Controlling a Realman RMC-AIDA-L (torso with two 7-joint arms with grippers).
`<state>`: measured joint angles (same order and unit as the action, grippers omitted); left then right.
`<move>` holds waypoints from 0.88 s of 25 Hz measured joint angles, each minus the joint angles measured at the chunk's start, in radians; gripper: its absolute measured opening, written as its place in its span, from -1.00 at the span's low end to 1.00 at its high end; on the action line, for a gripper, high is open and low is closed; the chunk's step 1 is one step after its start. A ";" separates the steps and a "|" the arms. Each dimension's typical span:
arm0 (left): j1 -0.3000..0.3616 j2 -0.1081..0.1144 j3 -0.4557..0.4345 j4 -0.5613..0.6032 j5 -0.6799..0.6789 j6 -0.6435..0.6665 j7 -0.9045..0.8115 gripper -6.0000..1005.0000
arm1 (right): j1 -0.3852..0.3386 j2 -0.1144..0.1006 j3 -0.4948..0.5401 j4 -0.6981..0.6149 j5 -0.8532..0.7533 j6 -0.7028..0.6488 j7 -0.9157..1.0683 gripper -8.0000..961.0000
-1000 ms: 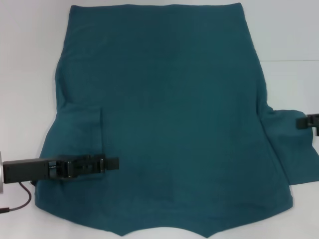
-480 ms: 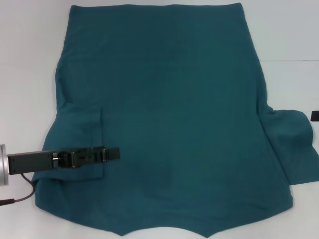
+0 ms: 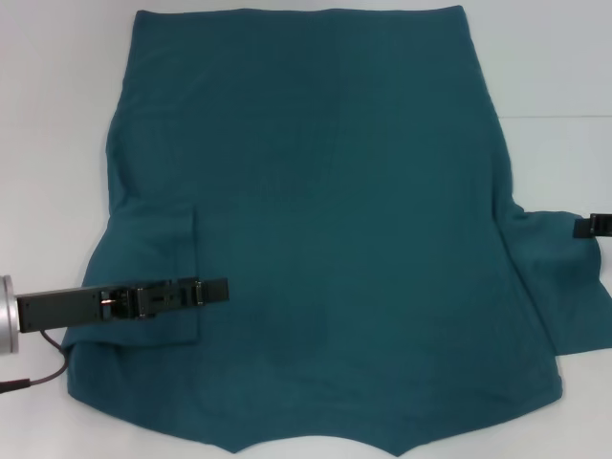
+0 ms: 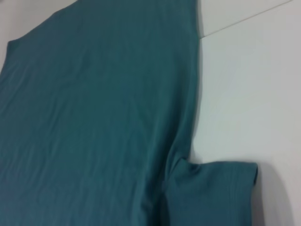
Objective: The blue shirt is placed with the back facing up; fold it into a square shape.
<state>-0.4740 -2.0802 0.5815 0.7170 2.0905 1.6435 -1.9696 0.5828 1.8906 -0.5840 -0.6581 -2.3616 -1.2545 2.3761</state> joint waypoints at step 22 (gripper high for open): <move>0.000 -0.004 0.000 -0.001 -0.003 -0.016 0.005 0.70 | 0.047 0.029 -0.026 0.086 -0.002 0.118 -0.027 0.80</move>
<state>-0.4740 -2.0844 0.5813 0.7161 2.0876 1.6271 -1.9647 0.6298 1.9200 -0.6099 -0.5716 -2.3639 -1.1361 2.3486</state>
